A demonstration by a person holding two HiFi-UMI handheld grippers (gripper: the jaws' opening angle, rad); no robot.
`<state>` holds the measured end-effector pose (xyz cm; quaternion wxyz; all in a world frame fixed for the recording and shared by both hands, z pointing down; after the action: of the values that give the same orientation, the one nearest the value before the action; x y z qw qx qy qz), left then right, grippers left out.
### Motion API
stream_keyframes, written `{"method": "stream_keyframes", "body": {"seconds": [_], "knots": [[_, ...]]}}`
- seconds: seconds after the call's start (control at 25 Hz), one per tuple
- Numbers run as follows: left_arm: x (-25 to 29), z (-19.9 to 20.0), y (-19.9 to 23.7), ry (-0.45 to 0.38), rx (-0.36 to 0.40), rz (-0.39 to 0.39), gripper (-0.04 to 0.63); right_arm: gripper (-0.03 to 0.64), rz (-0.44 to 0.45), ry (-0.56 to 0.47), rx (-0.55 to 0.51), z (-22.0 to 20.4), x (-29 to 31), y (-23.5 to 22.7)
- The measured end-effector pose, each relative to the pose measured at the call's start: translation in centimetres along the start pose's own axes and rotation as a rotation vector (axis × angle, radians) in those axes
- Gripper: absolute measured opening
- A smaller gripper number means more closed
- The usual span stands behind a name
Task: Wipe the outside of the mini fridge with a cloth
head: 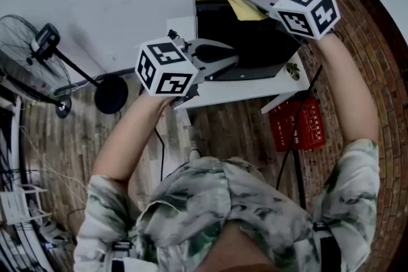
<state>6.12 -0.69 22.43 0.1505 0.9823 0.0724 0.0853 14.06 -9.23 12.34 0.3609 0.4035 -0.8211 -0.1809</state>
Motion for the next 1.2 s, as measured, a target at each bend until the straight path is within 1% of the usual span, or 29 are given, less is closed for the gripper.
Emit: {"method": "stream_keyframes", "body": {"seconds": [0.24, 0.36, 0.48, 0.68, 0.8, 1.0, 1.2], "knots": [[2.0, 2.6, 1.7, 0.03, 0.016, -0.096, 0.031, 0.1, 0.031, 0.122, -0.104, -1.0, 5.7, -3.1], [3.6, 4.2, 2.4, 0.038, 0.03, -0.124, 0.047, 0.1, 0.063, 0.171, -0.164, -1.9, 7.9, -4.3], [5.5, 5.7, 3.2, 0.029, 0.02, -0.144, 0.065, 0.1, 0.08, 0.218, -0.205, -4.0, 8.7, -5.7], [8.7, 6.9, 4.2, 0.03, 0.017, -0.151, 0.069, 0.1, 0.077, 0.315, -0.261, -9.8, 7.7, -8.2], [10.3, 7.0, 4.5, 0.038, 0.013, -0.166, 0.069, 0.098, 0.065, 0.345, -0.264, -13.1, 6.5, -9.9], [13.2, 7.3, 4.5, 0.044, 0.006, -0.2, 0.069, 0.098, 0.022, 0.461, -0.254, -19.6, 3.2, -13.4], [15.2, 7.2, 4.7, 0.052, -0.01, -0.22, 0.07, 0.098, -0.024, 0.527, -0.247, -24.2, 0.6, -16.1]]}}
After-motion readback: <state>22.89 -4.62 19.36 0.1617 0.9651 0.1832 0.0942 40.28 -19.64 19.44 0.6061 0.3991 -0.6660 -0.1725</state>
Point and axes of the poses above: the fingertips, and each gripper's own axes: x forward along the fingers, y to its left, z out of its top, the point moved 3 cm from there along -x, backward along the fingers, and after that the axes turned 10 degrees about -x, right-handed, at the moved point
